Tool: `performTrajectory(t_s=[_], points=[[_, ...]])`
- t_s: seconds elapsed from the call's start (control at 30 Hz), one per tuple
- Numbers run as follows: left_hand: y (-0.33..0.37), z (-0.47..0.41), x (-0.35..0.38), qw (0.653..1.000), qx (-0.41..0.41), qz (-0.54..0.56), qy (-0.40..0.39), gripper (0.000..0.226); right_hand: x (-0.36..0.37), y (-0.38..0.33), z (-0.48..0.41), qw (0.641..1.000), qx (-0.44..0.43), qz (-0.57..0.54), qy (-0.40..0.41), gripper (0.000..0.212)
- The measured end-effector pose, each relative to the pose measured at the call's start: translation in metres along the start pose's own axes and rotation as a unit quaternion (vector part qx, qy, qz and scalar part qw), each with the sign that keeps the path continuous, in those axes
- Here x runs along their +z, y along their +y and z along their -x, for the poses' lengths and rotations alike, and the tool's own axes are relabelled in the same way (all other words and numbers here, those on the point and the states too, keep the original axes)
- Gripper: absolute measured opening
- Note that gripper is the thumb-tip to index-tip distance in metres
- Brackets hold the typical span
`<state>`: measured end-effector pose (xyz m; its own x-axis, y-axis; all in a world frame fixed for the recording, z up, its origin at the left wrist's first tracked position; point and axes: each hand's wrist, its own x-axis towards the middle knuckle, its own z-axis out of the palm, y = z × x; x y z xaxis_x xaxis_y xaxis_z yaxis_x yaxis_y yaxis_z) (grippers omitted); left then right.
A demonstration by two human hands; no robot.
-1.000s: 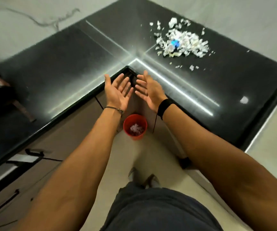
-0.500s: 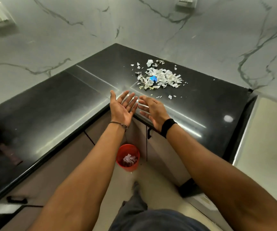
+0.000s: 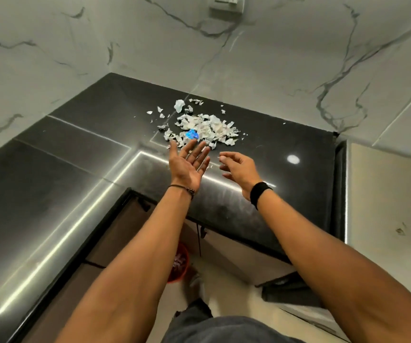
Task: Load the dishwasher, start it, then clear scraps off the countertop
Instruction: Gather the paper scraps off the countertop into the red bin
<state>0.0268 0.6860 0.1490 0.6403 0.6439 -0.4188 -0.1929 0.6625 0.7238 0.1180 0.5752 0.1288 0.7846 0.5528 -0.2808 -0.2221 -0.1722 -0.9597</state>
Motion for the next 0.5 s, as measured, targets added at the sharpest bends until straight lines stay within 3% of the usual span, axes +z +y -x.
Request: performTrajectory(t_s=[0.23,0.5], points=[[0.019,-0.071,0.008,0.997,-0.039,-0.044,-0.042,0.073,-0.025,0.03,-0.055,0.975,-0.011,0.186,0.117,0.021],[0.015,-0.116,0.011,0.992,-0.08,-0.027,-0.095,0.075,-0.011,0.054,-0.093,0.946,0.017,0.304,0.115,0.035]])
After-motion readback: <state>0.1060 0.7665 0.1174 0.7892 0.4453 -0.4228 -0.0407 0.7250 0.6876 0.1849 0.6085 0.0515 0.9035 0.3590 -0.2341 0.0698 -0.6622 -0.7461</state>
